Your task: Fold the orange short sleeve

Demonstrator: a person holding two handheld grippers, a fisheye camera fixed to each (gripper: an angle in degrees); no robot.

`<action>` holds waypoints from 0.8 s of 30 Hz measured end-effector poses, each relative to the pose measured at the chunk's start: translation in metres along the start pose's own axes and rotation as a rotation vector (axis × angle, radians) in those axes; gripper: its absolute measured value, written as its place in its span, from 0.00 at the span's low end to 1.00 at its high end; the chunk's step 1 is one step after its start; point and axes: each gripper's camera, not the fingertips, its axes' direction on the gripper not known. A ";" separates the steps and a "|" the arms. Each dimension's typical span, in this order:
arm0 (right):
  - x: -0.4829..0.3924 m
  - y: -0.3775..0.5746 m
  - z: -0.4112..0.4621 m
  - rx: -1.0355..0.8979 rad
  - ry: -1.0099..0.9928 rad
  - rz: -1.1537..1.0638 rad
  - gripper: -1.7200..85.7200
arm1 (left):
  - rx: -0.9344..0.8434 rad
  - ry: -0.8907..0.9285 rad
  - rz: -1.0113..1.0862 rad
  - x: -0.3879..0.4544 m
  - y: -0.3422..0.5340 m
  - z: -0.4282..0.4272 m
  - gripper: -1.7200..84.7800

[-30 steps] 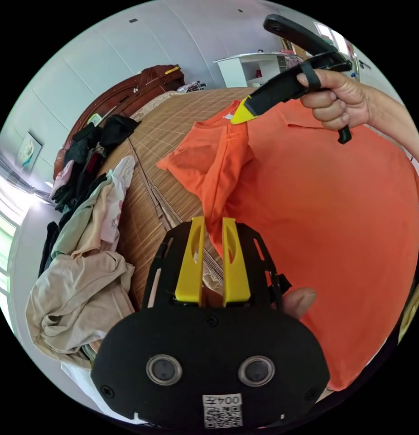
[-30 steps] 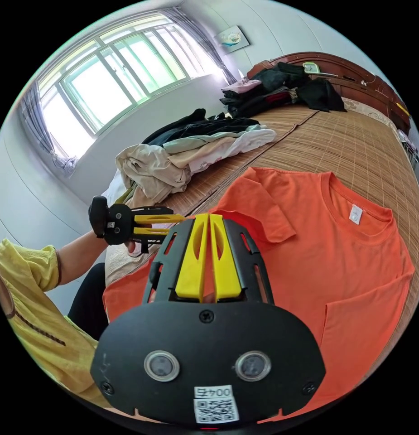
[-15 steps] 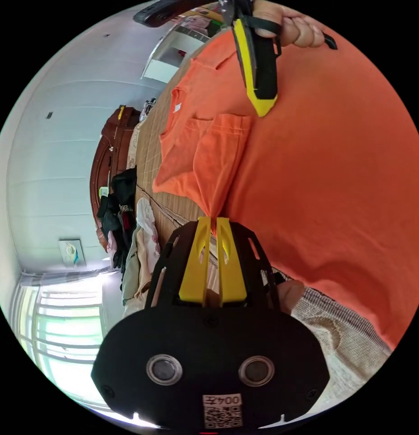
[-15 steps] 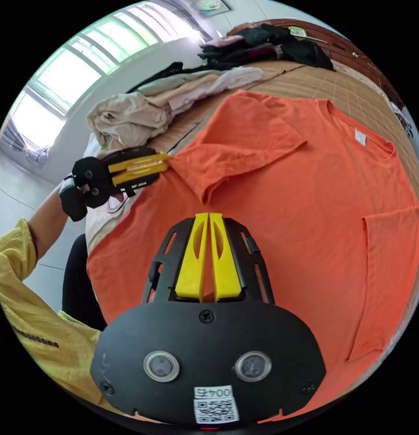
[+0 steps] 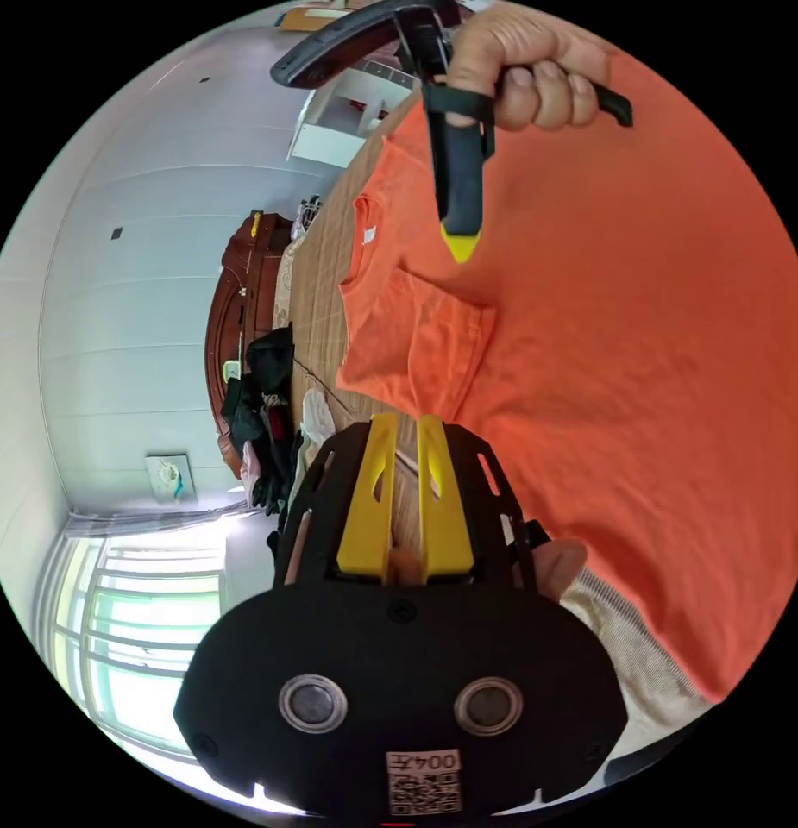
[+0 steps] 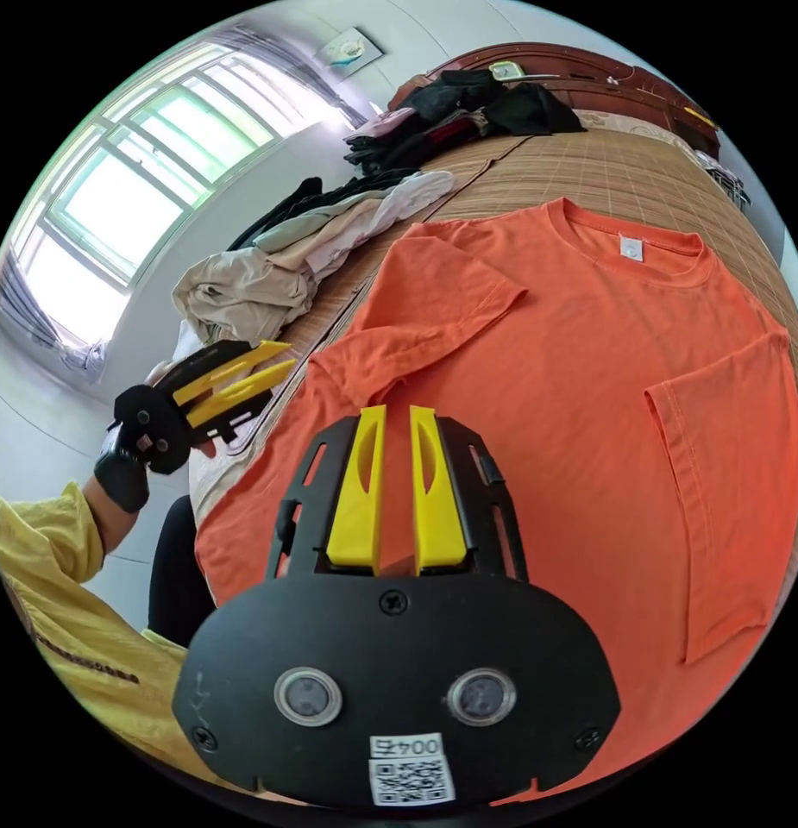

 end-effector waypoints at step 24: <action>-0.112 -0.141 -0.044 0.145 0.329 -0.383 0.02 | 0.002 -0.061 -0.165 0.029 0.049 0.004 0.02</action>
